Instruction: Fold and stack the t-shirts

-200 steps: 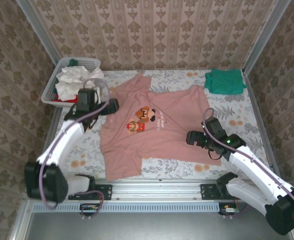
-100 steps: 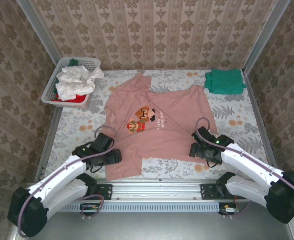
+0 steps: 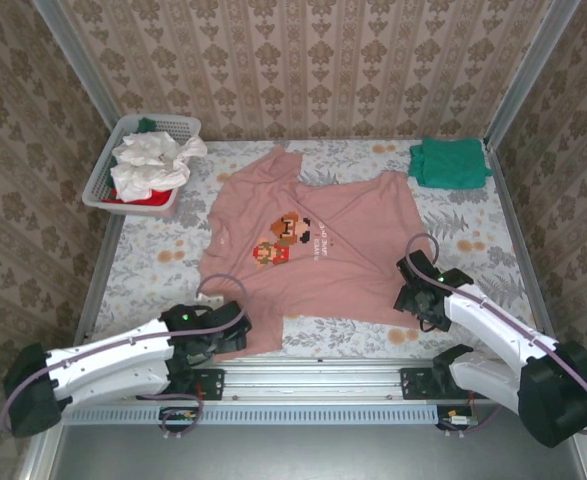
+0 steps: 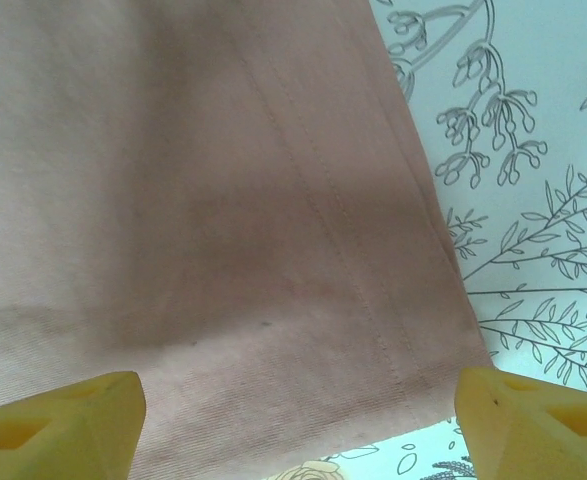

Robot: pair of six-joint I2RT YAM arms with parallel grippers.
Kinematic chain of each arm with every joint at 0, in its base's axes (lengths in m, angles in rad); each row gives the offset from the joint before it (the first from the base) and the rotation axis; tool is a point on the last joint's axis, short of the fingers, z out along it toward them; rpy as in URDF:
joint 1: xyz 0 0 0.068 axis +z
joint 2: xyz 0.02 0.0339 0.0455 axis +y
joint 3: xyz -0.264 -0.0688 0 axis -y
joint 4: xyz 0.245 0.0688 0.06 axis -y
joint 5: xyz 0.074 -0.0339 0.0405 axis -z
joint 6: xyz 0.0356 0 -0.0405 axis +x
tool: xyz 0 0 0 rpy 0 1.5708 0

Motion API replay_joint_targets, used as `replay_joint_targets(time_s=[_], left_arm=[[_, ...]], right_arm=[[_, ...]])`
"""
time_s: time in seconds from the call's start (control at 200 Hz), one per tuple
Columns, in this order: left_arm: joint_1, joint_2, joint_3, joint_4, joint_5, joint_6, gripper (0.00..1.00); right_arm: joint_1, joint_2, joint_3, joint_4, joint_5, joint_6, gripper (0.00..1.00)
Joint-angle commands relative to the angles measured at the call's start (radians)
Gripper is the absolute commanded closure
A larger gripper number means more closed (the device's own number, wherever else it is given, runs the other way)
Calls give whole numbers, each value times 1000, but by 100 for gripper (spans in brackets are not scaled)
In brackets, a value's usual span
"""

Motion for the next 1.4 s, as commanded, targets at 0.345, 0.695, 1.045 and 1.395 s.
replay_joint_targets(time_s=[0.345, 0.695, 1.045, 1.395], left_arm=[[-66, 99, -96, 135, 5, -136, 59], [-43, -24, -105, 70, -15, -102, 84], [24, -161, -62, -68, -68, -37, 100], [185, -238, -53, -28, -18, 128, 100]], right_arm=[[17, 66, -17, 63, -22, 41, 34], [28, 50, 4, 35, -32, 44, 36], [76, 93, 102, -151, -5, 56, 35], [108, 220, 61, 39, -20, 154, 42]])
